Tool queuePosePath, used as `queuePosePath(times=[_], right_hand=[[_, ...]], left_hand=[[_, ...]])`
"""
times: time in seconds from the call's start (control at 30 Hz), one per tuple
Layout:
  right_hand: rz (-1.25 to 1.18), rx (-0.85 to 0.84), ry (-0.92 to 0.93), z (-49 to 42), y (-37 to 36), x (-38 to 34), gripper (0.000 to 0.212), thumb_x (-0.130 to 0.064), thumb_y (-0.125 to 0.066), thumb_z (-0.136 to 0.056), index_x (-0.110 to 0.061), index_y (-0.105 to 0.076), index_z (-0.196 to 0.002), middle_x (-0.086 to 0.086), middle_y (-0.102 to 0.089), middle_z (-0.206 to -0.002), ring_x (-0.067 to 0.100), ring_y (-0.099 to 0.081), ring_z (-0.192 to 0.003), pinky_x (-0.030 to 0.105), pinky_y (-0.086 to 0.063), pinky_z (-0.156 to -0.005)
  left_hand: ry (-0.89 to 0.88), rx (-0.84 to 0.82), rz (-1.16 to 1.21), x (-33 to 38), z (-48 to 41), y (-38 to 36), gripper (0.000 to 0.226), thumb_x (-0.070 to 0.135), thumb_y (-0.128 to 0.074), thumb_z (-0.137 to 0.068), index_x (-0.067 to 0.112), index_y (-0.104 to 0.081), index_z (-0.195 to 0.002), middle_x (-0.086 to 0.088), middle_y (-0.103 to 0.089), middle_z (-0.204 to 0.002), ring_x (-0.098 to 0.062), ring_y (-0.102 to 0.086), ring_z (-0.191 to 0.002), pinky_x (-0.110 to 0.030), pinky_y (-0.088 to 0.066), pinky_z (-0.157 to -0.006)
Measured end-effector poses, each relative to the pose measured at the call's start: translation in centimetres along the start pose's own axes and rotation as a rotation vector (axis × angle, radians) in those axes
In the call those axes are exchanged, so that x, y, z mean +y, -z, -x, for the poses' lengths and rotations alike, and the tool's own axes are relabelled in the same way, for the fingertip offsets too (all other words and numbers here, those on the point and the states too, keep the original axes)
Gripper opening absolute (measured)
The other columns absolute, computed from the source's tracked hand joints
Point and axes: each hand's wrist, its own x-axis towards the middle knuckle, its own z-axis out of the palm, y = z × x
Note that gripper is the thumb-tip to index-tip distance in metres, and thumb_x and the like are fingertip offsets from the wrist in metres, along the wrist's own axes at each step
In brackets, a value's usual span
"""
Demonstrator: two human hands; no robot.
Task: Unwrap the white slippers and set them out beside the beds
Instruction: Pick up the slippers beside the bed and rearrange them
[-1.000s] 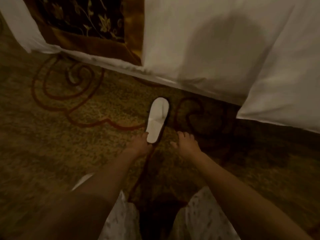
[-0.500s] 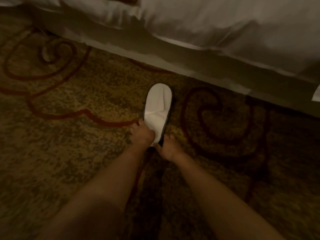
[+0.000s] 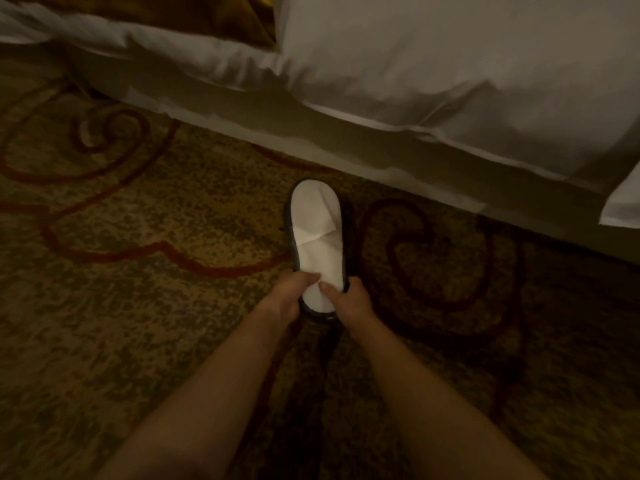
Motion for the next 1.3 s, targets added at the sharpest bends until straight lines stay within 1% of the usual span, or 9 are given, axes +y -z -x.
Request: queuePosePath(times=[0.17, 0.37, 0.53, 0.6, 0.7, 0.87, 1.07, 1.17, 1.3], right_hand=[[-0.092, 0.037, 0.045, -0.5, 0.8, -1.1, 0.045, -0.027, -0.062, -0.086, -0.003, -0.051, -0.122, 0.017, -0.058, -0.124, 0.03, -0.057, -0.109, 0.034, -0.048, -0.086], [-0.166, 0.2, -0.018, -2.4, 3.7, -0.4, 0.046, -0.018, -0.057, -0.09, 0.004, -0.044, -0.129, 0.022, -0.051, -0.131, 0.035, -0.051, -0.117, 0.04, -0.044, -0.099], [0.471, 0.223, -0.03, -2.6, 4.3, 0.5, 0.057, -0.031, -0.051, -0.092, -0.001, -0.034, -0.136, 0.023, -0.037, -0.141, 0.038, -0.035, -0.129, 0.043, -0.035, -0.103], [0.683, 0.356, 0.156, -2.0, 3.5, 0.1, 0.05, -0.033, -0.051, -0.09, -0.004, -0.04, -0.13, 0.02, -0.042, -0.135, 0.035, -0.038, -0.123, 0.043, -0.037, -0.098], [0.434, 0.166, 0.44, -1.4, 1.8, -1.9, 0.034, -0.032, -0.046, -0.094, -0.006, -0.055, -0.114, 0.014, -0.059, -0.11, 0.026, -0.054, -0.099, 0.03, -0.042, -0.077], [0.01, -0.206, 0.352, -0.7, 0.8, -5.2, 0.03, -0.022, -0.048, -0.095, -0.002, -0.058, -0.115, -0.002, -0.058, -0.071, 0.004, -0.055, -0.048, 0.012, -0.039, -0.04], [-0.337, -0.338, 0.204, -0.8, 1.5, -7.1, 0.03, -0.005, -0.048, -0.093, -0.003, -0.054, -0.122, 0.014, -0.064, -0.108, 0.02, -0.066, -0.09, 0.028, -0.055, -0.079], [-0.318, -0.175, 0.26, -1.2, 1.6, -7.3, 0.026, -0.01, -0.047, -0.093, -0.012, -0.072, -0.088, 0.007, -0.066, -0.114, 0.02, -0.06, -0.107, 0.028, -0.051, -0.089], [-0.138, -0.04, 0.45, -0.8, 1.2, -6.7, 0.022, -0.006, -0.05, -0.091, -0.004, -0.071, -0.095, 0.003, -0.064, -0.111, 0.013, -0.055, -0.106, 0.009, -0.043, -0.086]], left_hand=[[-0.086, -0.026, 0.092, 0.7, 0.1, 0.3, 0.039, 0.022, -0.054, -0.092, 0.007, -0.052, -0.128, -0.013, -0.058, -0.125, -0.026, -0.06, -0.1, -0.033, -0.049, -0.081], [-0.079, 0.048, 0.001, 0.4, 0.6, 2.7, 0.035, 0.014, -0.047, -0.096, 0.004, -0.047, -0.129, -0.019, -0.055, -0.13, -0.03, -0.056, -0.11, -0.038, -0.047, -0.087], [-0.06, 0.003, 0.07, 0.7, 0.9, 4.1, 0.025, 0.013, -0.048, -0.095, 0.006, -0.055, -0.117, -0.015, -0.061, -0.119, -0.028, -0.058, -0.105, -0.039, -0.048, -0.085], [-0.071, -0.049, 0.117, 1.0, 1.2, 4.2, 0.015, 0.012, -0.049, -0.094, 0.01, -0.059, -0.105, -0.009, -0.064, -0.106, -0.023, -0.062, -0.094, -0.034, -0.051, -0.075], [-0.123, -0.104, 0.145, 1.6, 1.5, 4.6, 0.012, 0.012, -0.054, -0.092, 0.015, -0.063, -0.099, -0.003, -0.068, -0.098, -0.017, -0.064, -0.088, -0.028, -0.052, -0.068], [-0.201, -0.148, 0.178, 2.9, 1.9, 6.5, 0.018, 0.007, -0.055, -0.089, 0.016, -0.064, -0.102, -0.001, -0.071, -0.099, -0.019, -0.062, -0.1, -0.033, -0.055, -0.08], [-0.274, -0.216, 0.207, 5.2, 3.4, 6.5, 0.029, 0.001, -0.044, -0.092, 0.004, -0.058, -0.117, -0.003, -0.076, -0.084, -0.014, -0.071, -0.08, -0.022, -0.058, -0.068], [-0.329, 0.119, 0.188, 5.3, 3.5, 5.8, 0.048, 0.018, -0.04, -0.097, -0.003, -0.033, -0.14, -0.023, -0.064, -0.116, -0.03, -0.06, -0.108, -0.019, -0.049, -0.093], [-0.04, -0.284, 0.035, 6.2, 4.1, 8.1, 0.052, 0.043, -0.04, -0.094, 0.01, -0.045, -0.133, -0.009, -0.062, -0.116, -0.023, -0.058, -0.107, -0.034, -0.048, -0.086]])
